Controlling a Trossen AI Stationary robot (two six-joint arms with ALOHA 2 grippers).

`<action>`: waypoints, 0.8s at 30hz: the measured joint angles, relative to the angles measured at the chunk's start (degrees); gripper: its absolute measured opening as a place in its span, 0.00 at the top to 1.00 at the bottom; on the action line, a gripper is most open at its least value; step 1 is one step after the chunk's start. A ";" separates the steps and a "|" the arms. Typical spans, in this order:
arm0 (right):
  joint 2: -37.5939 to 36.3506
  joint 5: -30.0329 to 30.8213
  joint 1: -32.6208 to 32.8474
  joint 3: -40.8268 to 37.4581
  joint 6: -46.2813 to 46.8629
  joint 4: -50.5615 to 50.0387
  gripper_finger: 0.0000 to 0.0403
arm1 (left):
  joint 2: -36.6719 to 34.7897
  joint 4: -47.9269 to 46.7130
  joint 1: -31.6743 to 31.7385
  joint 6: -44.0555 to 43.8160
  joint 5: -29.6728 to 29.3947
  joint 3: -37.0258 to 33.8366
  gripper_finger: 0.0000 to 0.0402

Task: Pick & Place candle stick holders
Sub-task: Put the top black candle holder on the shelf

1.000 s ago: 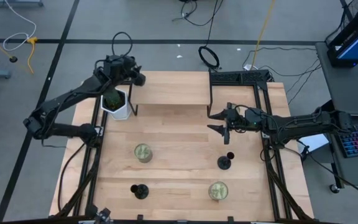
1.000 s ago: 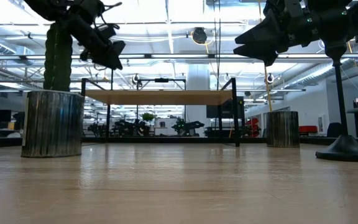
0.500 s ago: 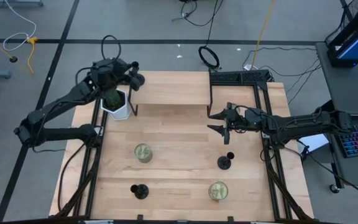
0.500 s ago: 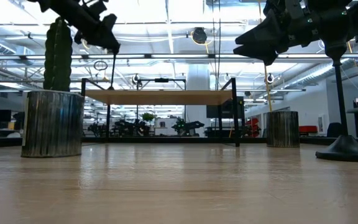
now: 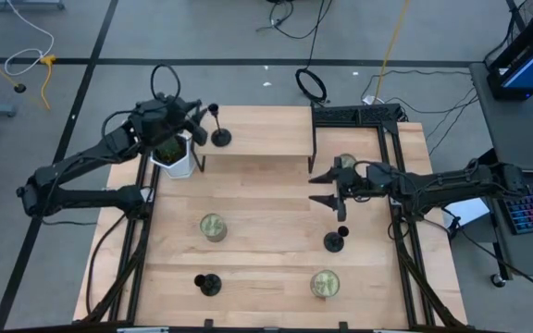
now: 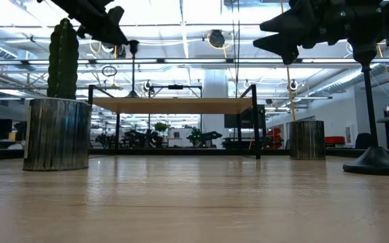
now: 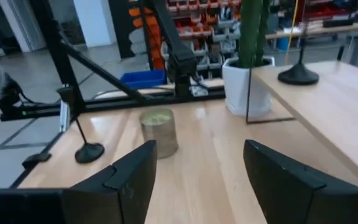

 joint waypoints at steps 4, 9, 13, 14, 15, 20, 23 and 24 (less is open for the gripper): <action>-0.02 -0.07 0.46 0.00 -0.14 0.75 0.42 | 0.90 -0.30 0.51 0.02 -2.30 0.00 0.62; -0.02 0.03 0.76 0.00 0.04 0.52 0.42 | 3.42 -3.01 0.54 -3.01 0.57 0.02 0.62; -0.02 -0.01 1.90 0.00 0.04 -0.33 0.42 | 5.98 -8.93 0.09 -3.38 -0.14 0.04 0.62; -0.02 -0.01 2.16 0.00 0.04 -0.53 0.42 | 6.52 -10.52 0.15 -3.52 -1.05 0.02 0.62; -0.02 -0.01 2.38 0.00 0.04 -0.70 0.43 | 6.90 -11.69 0.15 -3.69 -1.50 0.02 0.62; -0.02 0.01 2.91 0.00 -0.27 -0.88 0.43 | 8.91 -14.25 0.15 -5.17 1.86 0.04 0.62; -0.02 0.01 2.88 0.00 -0.55 -0.86 0.43 | 11.19 -12.01 0.15 -6.96 5.55 0.04 0.62; -0.02 0.01 2.88 0.00 -0.55 -0.86 0.43 | 12.16 -11.22 0.14 -7.75 6.25 0.04 0.62</action>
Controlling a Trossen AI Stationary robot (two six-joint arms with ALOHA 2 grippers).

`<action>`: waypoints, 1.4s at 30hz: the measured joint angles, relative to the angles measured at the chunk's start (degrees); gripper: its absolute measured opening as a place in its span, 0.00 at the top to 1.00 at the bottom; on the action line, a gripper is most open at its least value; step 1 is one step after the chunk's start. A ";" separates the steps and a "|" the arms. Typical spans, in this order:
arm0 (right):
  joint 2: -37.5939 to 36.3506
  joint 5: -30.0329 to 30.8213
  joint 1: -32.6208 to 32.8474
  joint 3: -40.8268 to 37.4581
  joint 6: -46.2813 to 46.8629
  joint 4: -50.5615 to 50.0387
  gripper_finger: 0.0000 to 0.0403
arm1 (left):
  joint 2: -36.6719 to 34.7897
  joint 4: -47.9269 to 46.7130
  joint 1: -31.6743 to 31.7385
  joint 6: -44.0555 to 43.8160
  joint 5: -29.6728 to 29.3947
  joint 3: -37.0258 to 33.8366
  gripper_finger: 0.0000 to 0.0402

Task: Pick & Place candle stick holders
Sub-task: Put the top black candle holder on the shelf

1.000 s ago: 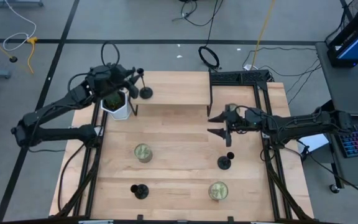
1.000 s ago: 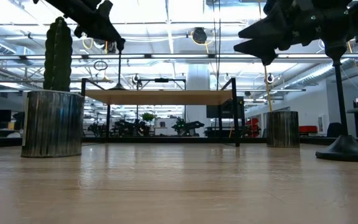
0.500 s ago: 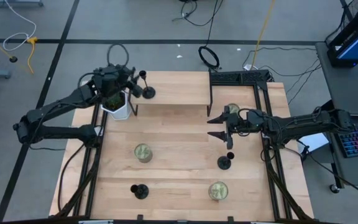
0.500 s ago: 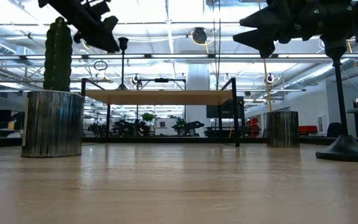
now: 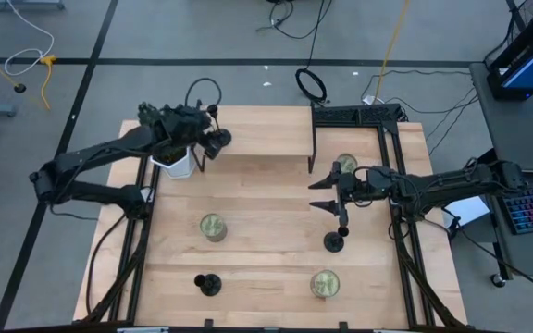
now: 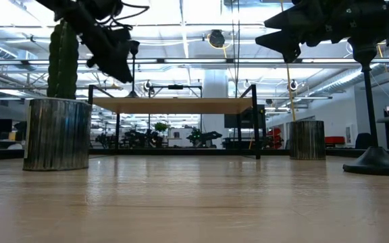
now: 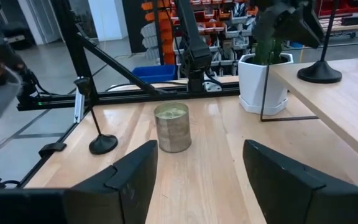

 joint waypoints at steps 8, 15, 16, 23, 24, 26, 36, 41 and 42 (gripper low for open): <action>0.00 0.00 -0.02 0.00 0.11 -0.02 0.44 | 5.25 5.70 0.00 -1.43 -2.57 -0.02 0.64; 0.00 0.00 -0.02 0.00 -1.08 -0.02 0.44 | 4.94 7.07 0.10 -0.14 -3.41 -0.02 0.92; 0.00 0.02 -0.02 0.00 -1.19 -0.02 0.44 | 4.94 7.70 0.13 0.21 -3.47 0.00 0.95; 0.00 0.02 -0.02 0.00 -1.31 -0.08 0.44 | 4.94 12.42 3.40 0.22 -4.34 -0.04 0.94; 0.00 0.00 -0.02 0.00 -1.31 -0.10 0.44 | 4.96 12.77 4.39 0.07 -3.96 -0.04 0.95; 0.00 0.02 -0.02 0.00 -1.31 -0.32 0.44 | 4.94 13.39 6.67 -1.08 -3.20 -0.04 0.97; 0.00 0.02 -0.02 -0.02 -1.31 -0.90 0.44 | 4.99 12.21 14.18 -3.21 2.83 -0.04 0.97; 0.10 0.02 -0.03 -0.02 -1.31 -0.86 0.44 | 6.13 13.27 15.48 -3.25 5.85 -0.04 0.93; 0.25 0.02 -0.03 -0.02 -1.31 -0.84 0.44 | 6.65 13.20 15.58 -3.25 5.86 -0.04 0.92</action>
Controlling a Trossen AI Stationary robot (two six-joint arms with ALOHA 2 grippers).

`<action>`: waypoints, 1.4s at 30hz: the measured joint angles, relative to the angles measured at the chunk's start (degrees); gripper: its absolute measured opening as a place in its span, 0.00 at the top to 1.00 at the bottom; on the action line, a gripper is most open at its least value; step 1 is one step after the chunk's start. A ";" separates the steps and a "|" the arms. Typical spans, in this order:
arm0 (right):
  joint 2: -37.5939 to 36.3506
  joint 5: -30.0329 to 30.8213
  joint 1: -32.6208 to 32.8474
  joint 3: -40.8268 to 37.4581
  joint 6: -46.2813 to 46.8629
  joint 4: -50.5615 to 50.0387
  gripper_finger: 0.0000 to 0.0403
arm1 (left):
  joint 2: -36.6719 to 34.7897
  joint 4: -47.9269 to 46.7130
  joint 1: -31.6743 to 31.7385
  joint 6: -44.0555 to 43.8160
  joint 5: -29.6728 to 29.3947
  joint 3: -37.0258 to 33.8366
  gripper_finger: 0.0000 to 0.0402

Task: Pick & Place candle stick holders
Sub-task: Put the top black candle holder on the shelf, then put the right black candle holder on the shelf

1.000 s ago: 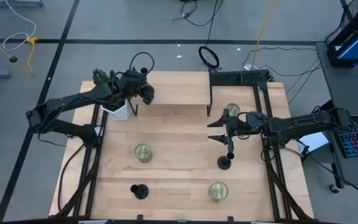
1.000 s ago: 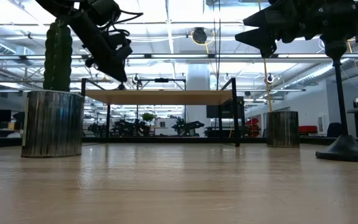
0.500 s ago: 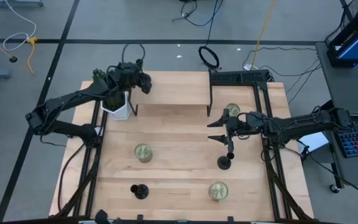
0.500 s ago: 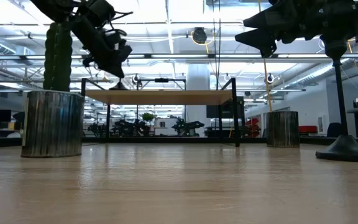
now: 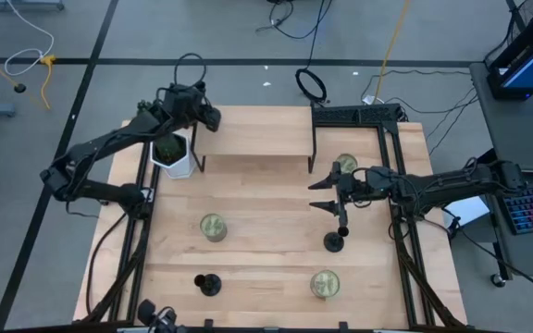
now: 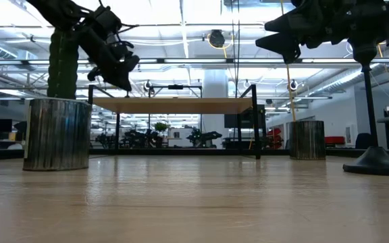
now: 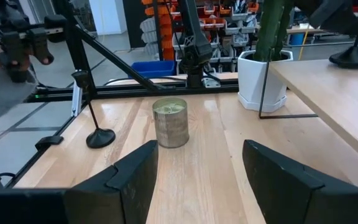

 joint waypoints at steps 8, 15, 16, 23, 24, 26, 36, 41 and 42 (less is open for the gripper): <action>1.90 -1.59 0.01 0.00 -0.01 -0.10 0.44 | 2.27 0.45 0.35 0.31 -0.16 0.07 0.92; 1.94 -14.37 0.05 -0.02 -2.38 3.91 0.44 | 1.74 0.42 0.10 1.60 -0.21 0.07 0.80; 1.94 -15.34 0.05 -0.02 -2.38 3.98 0.44 | 1.70 0.44 -0.03 1.57 -0.22 0.07 0.77; 1.96 -26.45 0.05 -0.02 -0.19 3.46 0.44 | 0.01 -3.47 -1.49 1.37 -0.36 0.02 0.60; 1.96 -27.84 0.07 -0.02 0.13 3.42 0.44 | -0.75 -5.20 -2.00 1.34 -0.35 0.02 0.58; 1.96 -29.54 0.21 -0.02 0.24 3.01 0.44 | -2.64 -7.96 -2.95 1.01 -0.31 0.00 0.55; 1.96 -30.12 2.30 -0.04 -6.01 -3.76 0.44 | -13.62 -10.99 -10.36 -0.21 -0.60 0.00 0.53; -0.18 -30.24 4.53 -0.04 -7.69 -6.11 0.44 | -18.11 -10.57 -16.40 -0.06 3.63 0.00 0.55; -1.12 -30.25 4.93 -0.04 -8.05 -7.27 0.44 | -18.87 -10.56 -17.82 0.01 4.79 0.00 0.55</action>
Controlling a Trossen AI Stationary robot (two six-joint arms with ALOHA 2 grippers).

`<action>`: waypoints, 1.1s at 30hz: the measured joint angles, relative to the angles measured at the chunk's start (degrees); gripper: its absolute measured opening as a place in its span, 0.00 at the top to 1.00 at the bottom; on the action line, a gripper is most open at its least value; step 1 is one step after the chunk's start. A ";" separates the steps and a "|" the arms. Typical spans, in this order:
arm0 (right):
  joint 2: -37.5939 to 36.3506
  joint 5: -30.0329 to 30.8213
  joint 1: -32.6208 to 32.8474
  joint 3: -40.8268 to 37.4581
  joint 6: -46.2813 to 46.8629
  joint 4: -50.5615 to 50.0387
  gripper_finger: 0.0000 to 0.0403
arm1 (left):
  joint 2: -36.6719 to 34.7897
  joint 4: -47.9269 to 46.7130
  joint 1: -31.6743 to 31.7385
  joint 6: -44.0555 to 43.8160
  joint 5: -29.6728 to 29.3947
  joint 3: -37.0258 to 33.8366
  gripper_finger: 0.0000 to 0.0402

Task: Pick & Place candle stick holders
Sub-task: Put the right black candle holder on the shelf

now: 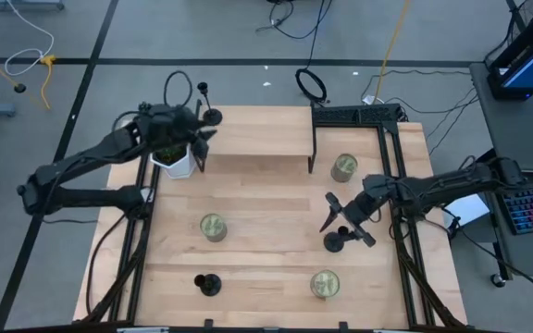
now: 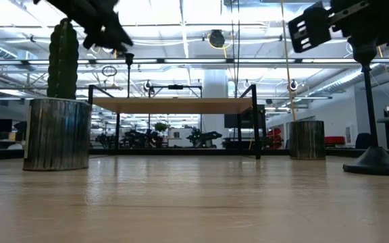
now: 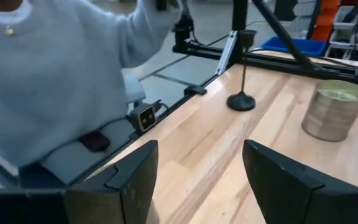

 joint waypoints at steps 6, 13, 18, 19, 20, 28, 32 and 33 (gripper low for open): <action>-5.90 6.51 0.31 0.00 -2.65 -12.43 0.44 | -2.93 0.15 -9.06 0.02 3.00 0.00 0.56; -6.93 6.16 0.35 -1.00 -3.49 -15.70 0.44 | -2.86 0.17 -16.28 -0.01 1.84 0.00 0.57; -7.00 6.18 0.33 -4.47 -2.20 -15.46 0.44 | -2.46 0.26 -18.77 -0.07 -0.65 0.00 0.57; -7.00 6.20 0.33 -5.31 -2.09 -14.96 0.44 | -2.42 0.32 -19.08 -0.08 -1.16 0.00 0.57; -7.03 6.20 0.33 -6.36 -2.06 -14.14 0.44 | -2.34 0.24 -19.40 -0.16 -1.69 0.00 0.57; -6.31 7.96 0.33 -18.65 -0.05 6.63 0.50 | -2.08 0.23 -20.94 -1.02 -2.11 0.00 0.57; -5.58 7.98 0.33 -24.12 2.35 19.25 0.61 | -2.08 0.22 -20.97 -1.80 -2.11 0.00 0.57; -5.62 8.06 0.33 -24.80 2.67 21.60 0.66 | -2.08 0.22 -20.96 -1.80 -2.11 0.00 0.57</action>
